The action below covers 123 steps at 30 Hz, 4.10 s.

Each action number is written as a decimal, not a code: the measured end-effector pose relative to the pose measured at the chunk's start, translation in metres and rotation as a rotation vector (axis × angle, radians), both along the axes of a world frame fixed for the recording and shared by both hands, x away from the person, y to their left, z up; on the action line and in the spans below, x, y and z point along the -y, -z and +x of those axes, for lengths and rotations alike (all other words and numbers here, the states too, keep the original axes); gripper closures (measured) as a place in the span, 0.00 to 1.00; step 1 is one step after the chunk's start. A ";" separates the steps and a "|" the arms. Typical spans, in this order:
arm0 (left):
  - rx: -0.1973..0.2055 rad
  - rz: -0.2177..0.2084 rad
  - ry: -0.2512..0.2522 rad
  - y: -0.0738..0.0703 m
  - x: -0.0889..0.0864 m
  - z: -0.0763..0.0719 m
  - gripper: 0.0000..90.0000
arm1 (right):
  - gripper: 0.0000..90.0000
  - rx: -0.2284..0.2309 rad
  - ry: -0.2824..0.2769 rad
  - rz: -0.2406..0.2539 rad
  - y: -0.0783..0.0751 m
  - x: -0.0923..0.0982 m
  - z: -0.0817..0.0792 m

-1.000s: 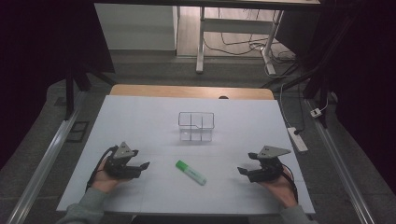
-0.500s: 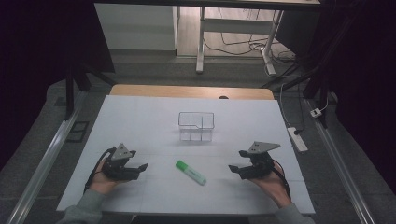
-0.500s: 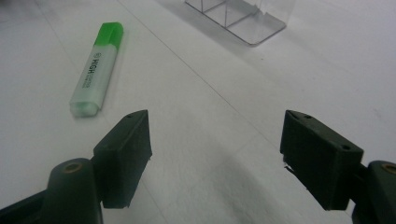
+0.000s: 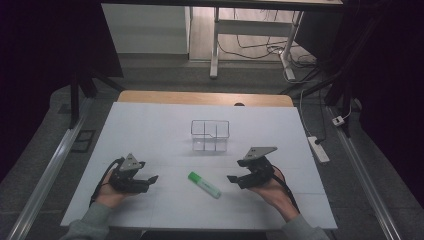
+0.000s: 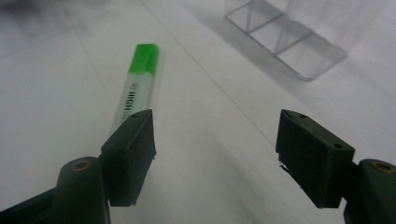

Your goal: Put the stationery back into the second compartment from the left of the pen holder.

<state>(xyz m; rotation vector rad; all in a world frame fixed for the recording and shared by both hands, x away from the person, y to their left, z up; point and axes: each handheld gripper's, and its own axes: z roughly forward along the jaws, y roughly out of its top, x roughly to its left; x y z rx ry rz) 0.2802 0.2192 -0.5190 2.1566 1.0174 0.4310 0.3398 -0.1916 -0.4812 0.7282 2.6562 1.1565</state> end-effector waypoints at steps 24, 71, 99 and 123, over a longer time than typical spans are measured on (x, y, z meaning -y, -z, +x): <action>-0.005 0.013 -0.002 0.001 -0.001 0.001 0.30 | 0.30 -0.018 -0.110 -0.091 -0.005 -0.073 -0.004; -0.002 0.004 -0.013 0.001 -0.006 0.000 0.30 | 0.71 -0.043 -0.136 -0.311 0.033 -0.142 0.001; -0.006 0.010 -0.015 0.002 -0.007 0.000 0.30 | 0.74 0.005 -0.122 -0.142 -0.004 -0.122 0.002; 0.003 0.012 -0.015 0.001 -0.007 0.000 0.30 | 0.74 0.068 -0.088 0.022 -0.036 -0.098 0.004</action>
